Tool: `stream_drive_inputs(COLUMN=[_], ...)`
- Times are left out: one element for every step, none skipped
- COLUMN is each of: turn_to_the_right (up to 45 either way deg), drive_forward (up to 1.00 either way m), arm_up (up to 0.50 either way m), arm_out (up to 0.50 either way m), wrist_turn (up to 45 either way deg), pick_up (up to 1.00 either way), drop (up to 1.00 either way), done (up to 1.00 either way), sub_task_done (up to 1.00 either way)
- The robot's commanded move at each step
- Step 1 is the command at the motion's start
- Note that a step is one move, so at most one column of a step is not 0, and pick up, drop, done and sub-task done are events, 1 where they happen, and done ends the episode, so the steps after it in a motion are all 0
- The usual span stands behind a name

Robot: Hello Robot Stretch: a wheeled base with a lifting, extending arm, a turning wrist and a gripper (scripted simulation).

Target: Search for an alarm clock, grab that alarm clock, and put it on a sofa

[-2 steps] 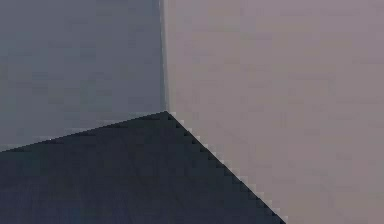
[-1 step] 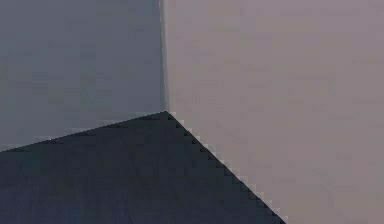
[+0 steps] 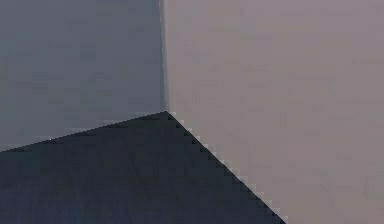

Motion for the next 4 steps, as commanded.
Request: stream_drive_inputs(turn_to_the_right=[0.0,0.0,-45.0,-33.0], drive_forward=[0.00,0.00,0.00,0.00], arm_up=[0.00,0.00,0.00,0.00], arm_out=[0.00,-0.48,0.00,0.00], wrist_turn=[-9.0,0.0,0.0,0.0], pick_up=[0.00,0.00,0.00,0.00], drop=[0.00,0.00,0.00,0.00], done=[0.00,0.00,0.00,0.00], sub_task_done=[0.00,0.00,0.00,0.00])
